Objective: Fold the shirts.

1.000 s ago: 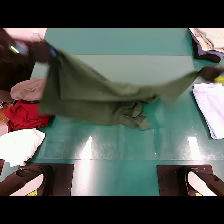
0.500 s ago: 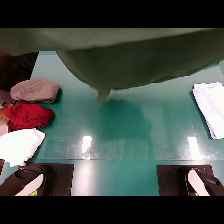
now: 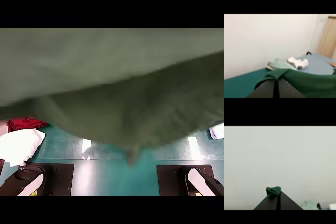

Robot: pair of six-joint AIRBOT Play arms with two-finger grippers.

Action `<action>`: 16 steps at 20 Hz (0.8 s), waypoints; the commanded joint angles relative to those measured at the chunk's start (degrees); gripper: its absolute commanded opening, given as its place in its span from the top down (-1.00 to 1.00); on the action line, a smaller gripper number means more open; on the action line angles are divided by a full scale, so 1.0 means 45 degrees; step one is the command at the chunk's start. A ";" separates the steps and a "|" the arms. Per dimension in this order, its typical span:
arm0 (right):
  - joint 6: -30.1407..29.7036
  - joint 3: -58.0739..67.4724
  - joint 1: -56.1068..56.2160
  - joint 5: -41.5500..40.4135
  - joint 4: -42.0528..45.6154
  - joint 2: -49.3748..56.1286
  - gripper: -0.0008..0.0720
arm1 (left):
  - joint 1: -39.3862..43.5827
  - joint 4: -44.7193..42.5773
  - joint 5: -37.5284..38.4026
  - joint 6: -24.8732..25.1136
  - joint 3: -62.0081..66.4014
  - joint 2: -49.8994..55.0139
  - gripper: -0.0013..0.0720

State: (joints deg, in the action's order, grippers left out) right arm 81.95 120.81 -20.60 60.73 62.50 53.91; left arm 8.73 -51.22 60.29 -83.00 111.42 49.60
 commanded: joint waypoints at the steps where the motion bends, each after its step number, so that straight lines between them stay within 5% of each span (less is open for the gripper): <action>1: 0.0010 -0.1472 0.0743 0.1015 -0.0743 0.1511 0.93 | -0.0005 -0.0559 0.0869 -0.0481 -0.3458 0.0359 0.90; 6: 0.0010 -0.3580 0.4420 0.1715 0.1603 0.5192 0.93 | -0.0005 -0.1010 0.0345 -0.0452 -0.8665 0.2550 0.90; 14: 0.0923 -0.3643 0.6960 -0.2390 0.2667 0.9734 0.91 | -0.0073 -0.1889 -0.3444 0.0680 -0.9996 0.7062 0.89; 15: 0.0923 -0.3643 0.6955 -0.2331 0.2569 0.9957 0.57 | -0.0073 -0.1914 -0.3764 0.0680 -0.9996 0.7179 0.80; 16: 0.0918 -0.3638 0.6853 -0.2195 0.2365 1.0074 0.03 | -0.0073 -0.1919 -0.4002 0.0680 -0.9996 0.7189 0.02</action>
State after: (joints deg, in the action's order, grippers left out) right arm 84.99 104.57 9.30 53.63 73.69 95.31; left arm 8.49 -58.94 47.88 -80.47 67.16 78.56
